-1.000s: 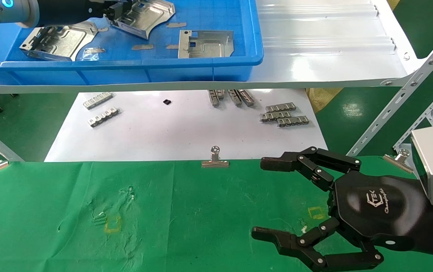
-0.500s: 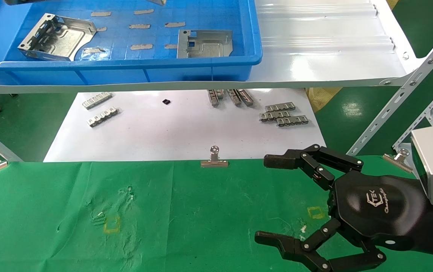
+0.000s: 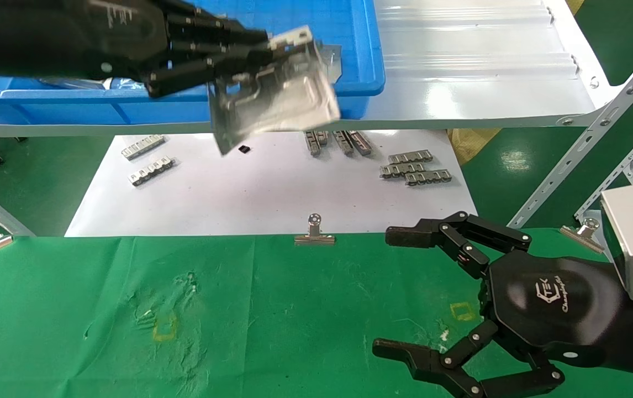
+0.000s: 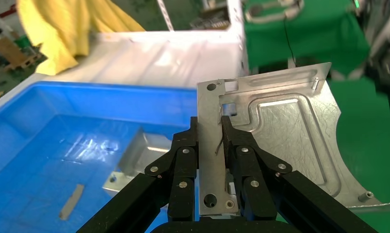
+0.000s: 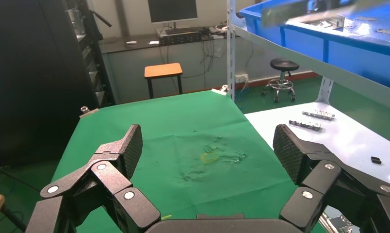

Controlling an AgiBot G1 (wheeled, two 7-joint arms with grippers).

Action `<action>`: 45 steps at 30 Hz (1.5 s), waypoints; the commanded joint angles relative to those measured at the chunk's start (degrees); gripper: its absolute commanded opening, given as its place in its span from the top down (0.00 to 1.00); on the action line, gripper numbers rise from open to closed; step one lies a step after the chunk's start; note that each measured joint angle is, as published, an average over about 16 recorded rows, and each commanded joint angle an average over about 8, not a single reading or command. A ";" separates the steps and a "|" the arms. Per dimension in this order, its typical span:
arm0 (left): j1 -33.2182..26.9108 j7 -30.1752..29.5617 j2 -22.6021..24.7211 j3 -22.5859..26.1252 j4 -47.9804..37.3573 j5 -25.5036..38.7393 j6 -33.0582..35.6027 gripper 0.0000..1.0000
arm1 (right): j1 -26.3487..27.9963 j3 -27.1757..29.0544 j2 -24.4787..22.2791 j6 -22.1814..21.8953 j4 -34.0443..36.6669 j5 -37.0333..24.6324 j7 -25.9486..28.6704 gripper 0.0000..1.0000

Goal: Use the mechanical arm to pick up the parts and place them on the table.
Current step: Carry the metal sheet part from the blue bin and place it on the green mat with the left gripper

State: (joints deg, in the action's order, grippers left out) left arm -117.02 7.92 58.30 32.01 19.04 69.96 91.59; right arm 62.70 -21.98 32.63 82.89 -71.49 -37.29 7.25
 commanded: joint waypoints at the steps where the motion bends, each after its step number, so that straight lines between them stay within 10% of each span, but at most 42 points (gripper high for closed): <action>1: 0.90 1.46 -0.77 0.88 2.39 -0.29 0.58 1.00 | 0.00 0.00 0.00 0.00 0.00 0.00 0.00 0.00; 15: 11.92 11.62 -17.41 16.89 28.00 -15.93 -0.20 1.00 | 0.00 0.00 0.00 0.00 0.00 0.00 0.00 0.00; 45: 16.79 40.96 -12.76 34.83 3.12 -8.15 -3.31 1.00 | 0.00 -0.01 0.00 0.00 0.00 0.01 0.00 0.00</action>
State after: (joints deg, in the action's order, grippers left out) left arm -99.93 48.80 45.44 66.43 22.44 61.15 88.39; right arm 62.70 -21.99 32.63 82.89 -71.49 -37.29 7.25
